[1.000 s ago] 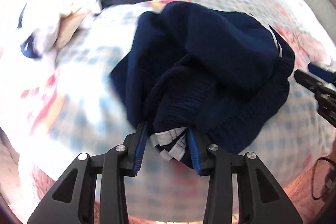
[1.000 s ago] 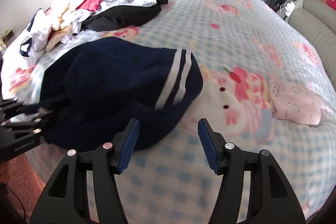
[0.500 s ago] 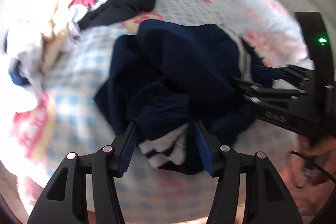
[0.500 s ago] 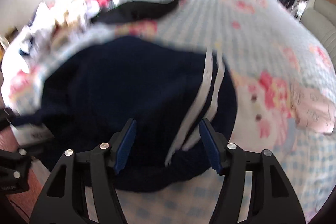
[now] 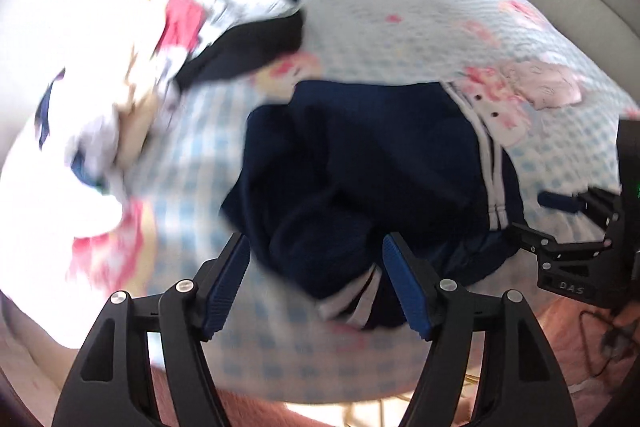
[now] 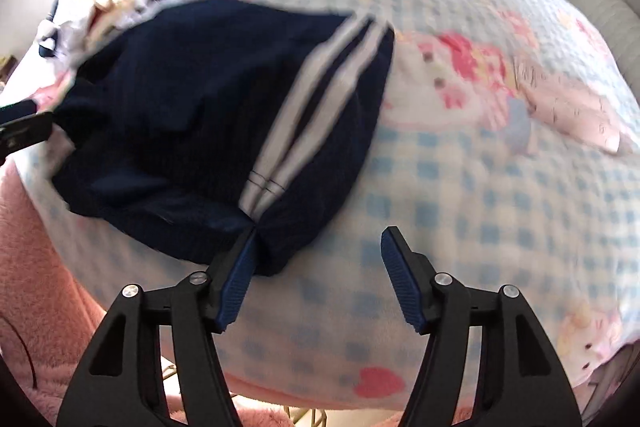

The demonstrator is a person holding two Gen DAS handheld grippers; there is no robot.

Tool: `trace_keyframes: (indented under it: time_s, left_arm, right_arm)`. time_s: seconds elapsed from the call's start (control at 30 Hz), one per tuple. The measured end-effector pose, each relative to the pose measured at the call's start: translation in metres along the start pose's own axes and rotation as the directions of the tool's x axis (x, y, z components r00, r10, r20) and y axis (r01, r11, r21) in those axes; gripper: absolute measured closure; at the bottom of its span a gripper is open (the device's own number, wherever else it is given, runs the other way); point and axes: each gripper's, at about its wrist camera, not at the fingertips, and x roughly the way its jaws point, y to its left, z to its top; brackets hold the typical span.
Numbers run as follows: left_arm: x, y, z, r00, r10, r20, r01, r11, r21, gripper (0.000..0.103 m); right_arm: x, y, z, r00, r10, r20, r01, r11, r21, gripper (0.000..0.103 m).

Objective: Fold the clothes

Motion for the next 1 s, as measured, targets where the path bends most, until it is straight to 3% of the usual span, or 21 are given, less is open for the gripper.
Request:
trace_keyframes:
  time_s: [0.1, 0.17, 0.27, 0.3, 0.43, 0.47, 0.5, 0.53, 0.57, 0.6, 0.67, 0.8, 1.0]
  left_arm:
    - [0.034, -0.007, -0.001, 0.994, -0.001, -0.111, 0.005, 0.999, 0.033, 0.03]
    - [0.054, -0.01, -0.002, 0.984, 0.002, -0.179, 0.007, 0.999, 0.052, 0.031]
    - [0.051, -0.006, -0.022, 0.981, 0.047, -0.188, -0.039, 0.998, 0.044, 0.048]
    - [0.052, -0.004, -0.024, 0.983, 0.049, -0.178, -0.043, 0.998, 0.039, 0.049]
    - [0.047, 0.009, -0.03, 0.987, 0.032, -0.159, -0.031, 0.999, 0.007, 0.051]
    - [0.049, 0.013, -0.028, 0.988, 0.036, -0.15, -0.038, 0.999, -0.006, 0.059]
    - [0.044, 0.016, -0.027, 0.99, 0.054, -0.132, -0.057, 0.998, -0.02, 0.063]
    - [0.037, 0.02, -0.024, 0.994, 0.043, -0.105, -0.048, 0.998, -0.042, 0.066]
    - [0.031, 0.024, -0.022, 0.996, 0.031, -0.078, -0.036, 0.997, -0.065, 0.071]
    - [0.025, 0.028, -0.019, 0.999, 0.006, -0.052, -0.011, 0.996, -0.092, 0.072]
    - [0.012, 0.035, -0.013, 0.999, -0.035, 0.0, 0.035, 0.989, -0.144, 0.072]
    - [-0.018, 0.046, -0.01, 0.993, -0.055, 0.101, 0.074, 0.98, -0.187, 0.072]
    - [-0.061, 0.062, -0.005, 0.965, -0.076, 0.251, 0.139, 0.96, -0.244, 0.073]
  right_arm:
    - [0.0, 0.007, 0.013, 0.999, 0.009, 0.031, -0.008, 0.999, -0.052, 0.039]
    - [0.016, 0.017, 0.019, 1.0, 0.012, -0.003, -0.012, 0.992, -0.127, 0.038]
    - [0.041, 0.032, 0.02, 0.998, -0.026, -0.062, 0.011, 0.973, -0.229, 0.038]
    - [0.043, 0.036, 0.017, 0.997, -0.045, -0.056, 0.029, 0.966, -0.258, 0.038]
    - [0.036, 0.026, 0.011, 0.999, -0.005, -0.043, -0.005, 0.974, -0.225, 0.041]
    - [0.032, 0.022, 0.011, 0.999, -0.007, -0.033, 0.0, 0.978, -0.208, 0.047]
    - [0.028, 0.017, 0.01, 1.0, -0.009, -0.023, 0.004, 0.982, -0.191, 0.052]
    - [0.024, 0.013, 0.01, 1.0, -0.011, -0.012, 0.008, 0.985, -0.174, 0.057]
    - [0.02, 0.008, 0.01, 1.0, -0.016, 0.0, 0.016, 0.988, -0.154, 0.069]
    - [0.014, 0.001, 0.009, 0.998, -0.047, 0.03, 0.05, 0.992, -0.113, 0.072]
    - [0.002, -0.014, 0.009, 0.991, -0.107, 0.084, 0.11, 0.993, -0.031, 0.072]
    - [-0.012, -0.027, 0.01, 0.99, -0.09, 0.104, 0.088, 0.996, 0.027, 0.072]
    - [-0.04, -0.019, -0.002, 0.977, -0.115, 0.177, 0.103, 0.992, 0.075, 0.072]
